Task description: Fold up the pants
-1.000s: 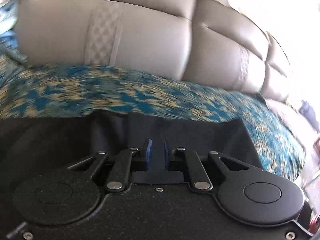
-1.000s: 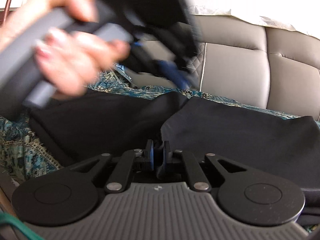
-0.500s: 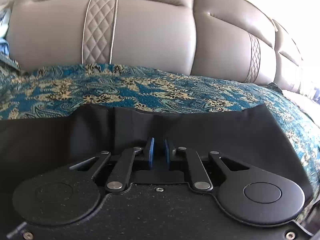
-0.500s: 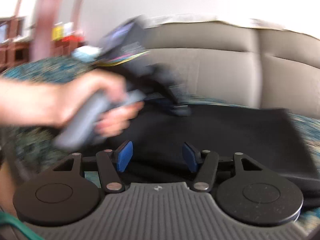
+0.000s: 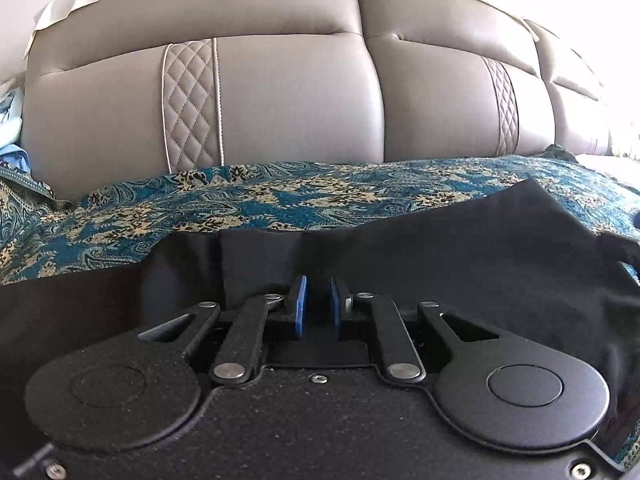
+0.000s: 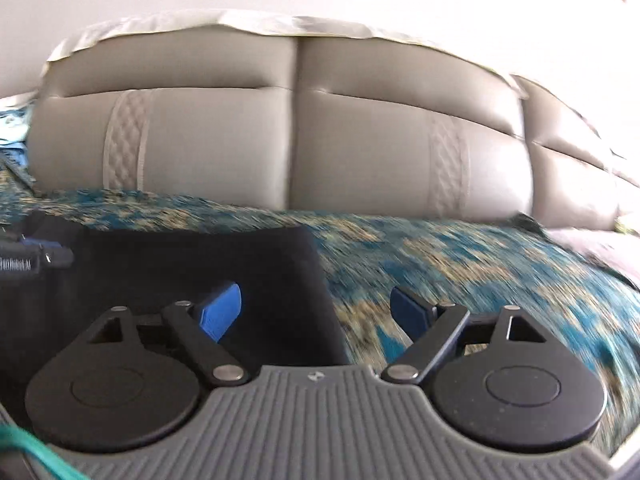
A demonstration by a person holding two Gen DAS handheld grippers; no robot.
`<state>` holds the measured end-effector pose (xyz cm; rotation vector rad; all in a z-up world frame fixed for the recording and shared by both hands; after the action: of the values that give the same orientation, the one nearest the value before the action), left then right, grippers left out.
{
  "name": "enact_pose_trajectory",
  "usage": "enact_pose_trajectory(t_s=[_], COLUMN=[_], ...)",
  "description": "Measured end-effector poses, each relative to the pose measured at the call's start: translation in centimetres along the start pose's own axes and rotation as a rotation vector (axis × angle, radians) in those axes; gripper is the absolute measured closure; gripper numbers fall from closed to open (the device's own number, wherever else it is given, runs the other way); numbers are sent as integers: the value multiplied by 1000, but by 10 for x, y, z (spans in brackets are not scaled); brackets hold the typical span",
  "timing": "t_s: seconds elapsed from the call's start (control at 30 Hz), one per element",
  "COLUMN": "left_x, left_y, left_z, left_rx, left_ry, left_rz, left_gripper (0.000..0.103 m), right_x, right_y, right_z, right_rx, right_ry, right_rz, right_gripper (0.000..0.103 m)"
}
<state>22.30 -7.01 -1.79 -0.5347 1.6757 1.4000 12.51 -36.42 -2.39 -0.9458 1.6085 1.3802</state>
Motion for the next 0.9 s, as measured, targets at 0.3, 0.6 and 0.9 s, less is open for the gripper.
enact_pose_trajectory(t_s=[0.3, 0.6, 0.9], left_x=[0, 1, -1], left_y=[-1, -1, 46], left_z=[6, 8, 15], left_rx=[22, 34, -7], left_ry=[22, 41, 99], left_rz=[-3, -6, 12], left_gripper=[89, 90, 28], right_x=[-19, -2, -4], right_y=[-69, -89, -83], right_z=[7, 9, 8], right_rx=[-108, -124, -110], right_ry=[-57, -75, -72], right_rz=[110, 193, 189], right_gripper=[12, 0, 0])
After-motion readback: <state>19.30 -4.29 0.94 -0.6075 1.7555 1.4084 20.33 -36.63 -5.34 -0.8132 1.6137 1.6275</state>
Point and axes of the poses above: each gripper's, at about its wrist camera, not at the fingertips, and y roughly against the way its jaws point, z to its left, x to its underside, the point moved 6 cm from there along -y, roughly the way its jaws point, and after that the axes turned 5 degrees about z, right-handed, at the moved point
